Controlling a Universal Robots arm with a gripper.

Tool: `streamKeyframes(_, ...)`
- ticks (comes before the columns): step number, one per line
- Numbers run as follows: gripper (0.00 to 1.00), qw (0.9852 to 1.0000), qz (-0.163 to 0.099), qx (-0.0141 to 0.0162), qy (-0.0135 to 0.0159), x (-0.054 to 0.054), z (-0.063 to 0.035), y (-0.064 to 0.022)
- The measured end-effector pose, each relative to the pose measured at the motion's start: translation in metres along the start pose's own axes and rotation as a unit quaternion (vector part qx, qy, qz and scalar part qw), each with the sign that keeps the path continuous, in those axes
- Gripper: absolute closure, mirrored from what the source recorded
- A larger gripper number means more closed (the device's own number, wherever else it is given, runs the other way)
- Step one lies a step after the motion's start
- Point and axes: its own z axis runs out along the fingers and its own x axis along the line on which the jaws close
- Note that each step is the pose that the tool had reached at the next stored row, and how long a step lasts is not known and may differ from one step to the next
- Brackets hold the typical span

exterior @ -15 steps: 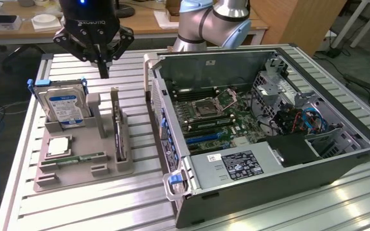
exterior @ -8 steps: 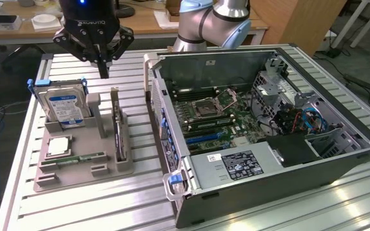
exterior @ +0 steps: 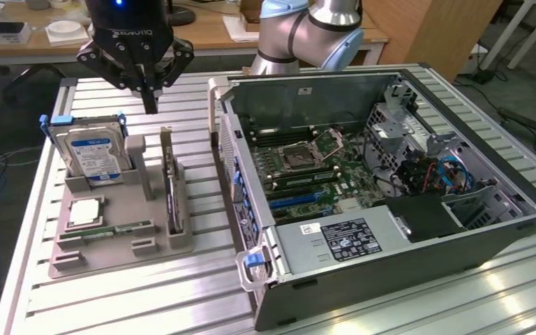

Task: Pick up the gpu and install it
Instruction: 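Pick up the gpu and move the gpu toward the slot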

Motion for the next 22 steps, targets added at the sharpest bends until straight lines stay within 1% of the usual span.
streamKeyframes(3,0.89,1.0,0.0,0.0,0.0,0.0001,0.0,-0.0001)
streamKeyframes(4,0.83,1.0,0.0,0.0,0.0,0.0001,0.0,-0.0001)
streamKeyframes(5,0.83,1.0,0.0,0.0,0.0,0.0001,0.0,-0.0001)
streamKeyframes(8,0.65,1.0,0.0,0.0,0.0,0.0,0.0,-0.0004)
streamKeyframes(9,0.65,1.0,0.0,0.0,0.0,0.0,0.0,-0.0008)
streamKeyframes(11,0.53,1.0,-0.002,0.0,0.0001,0.0001,-0.0001,-0.0019)
streamKeyframes(12,0.53,1.0,-0.002,0.0,0.0,0.0002,-0.0001,-0.0024)
streamKeyframes(13,0.47,1.0,-0.003,-0.0001,0.0001,0.0003,-0.0001,-0.0027)
streamKeyframes(19,0.47,0.9998,-0.021,-0.0005,0.0012,0.0039,0.0016,-0.0051)
streamKeyframes(22,0.47,0.9993,-0.037,-0.0007,0.0042,0.0041,0.0058,-0.0053)
